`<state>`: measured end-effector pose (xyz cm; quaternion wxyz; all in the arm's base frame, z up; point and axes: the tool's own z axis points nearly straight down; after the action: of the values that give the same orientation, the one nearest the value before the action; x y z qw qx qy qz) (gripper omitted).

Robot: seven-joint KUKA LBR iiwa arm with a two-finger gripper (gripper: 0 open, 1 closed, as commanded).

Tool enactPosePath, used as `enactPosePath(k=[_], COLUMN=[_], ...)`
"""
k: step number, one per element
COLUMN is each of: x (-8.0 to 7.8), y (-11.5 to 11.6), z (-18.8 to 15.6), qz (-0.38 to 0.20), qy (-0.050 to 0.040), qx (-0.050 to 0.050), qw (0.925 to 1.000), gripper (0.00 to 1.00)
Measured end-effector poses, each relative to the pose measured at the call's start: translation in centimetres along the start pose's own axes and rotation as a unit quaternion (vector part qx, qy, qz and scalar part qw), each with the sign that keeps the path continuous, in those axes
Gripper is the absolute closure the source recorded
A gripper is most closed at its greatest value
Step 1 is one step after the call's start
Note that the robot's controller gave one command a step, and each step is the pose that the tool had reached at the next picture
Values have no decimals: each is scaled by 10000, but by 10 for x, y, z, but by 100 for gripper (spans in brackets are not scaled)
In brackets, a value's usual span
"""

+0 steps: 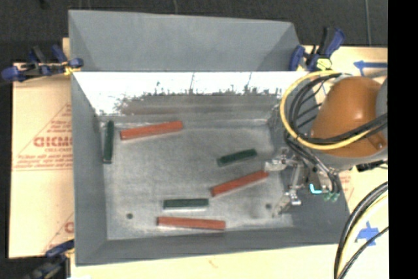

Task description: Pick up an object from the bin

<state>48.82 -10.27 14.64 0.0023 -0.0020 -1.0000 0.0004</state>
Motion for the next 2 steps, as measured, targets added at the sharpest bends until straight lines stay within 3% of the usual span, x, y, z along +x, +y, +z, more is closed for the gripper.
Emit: enactPosePath(k=[1, 2], x=[-2, -34], y=[0, 20], z=[-4, 29], qz=[-20, -519], qy=[-36, -84], qx=[7, 27], qw=[10000, 9986], gripper=[0, 0])
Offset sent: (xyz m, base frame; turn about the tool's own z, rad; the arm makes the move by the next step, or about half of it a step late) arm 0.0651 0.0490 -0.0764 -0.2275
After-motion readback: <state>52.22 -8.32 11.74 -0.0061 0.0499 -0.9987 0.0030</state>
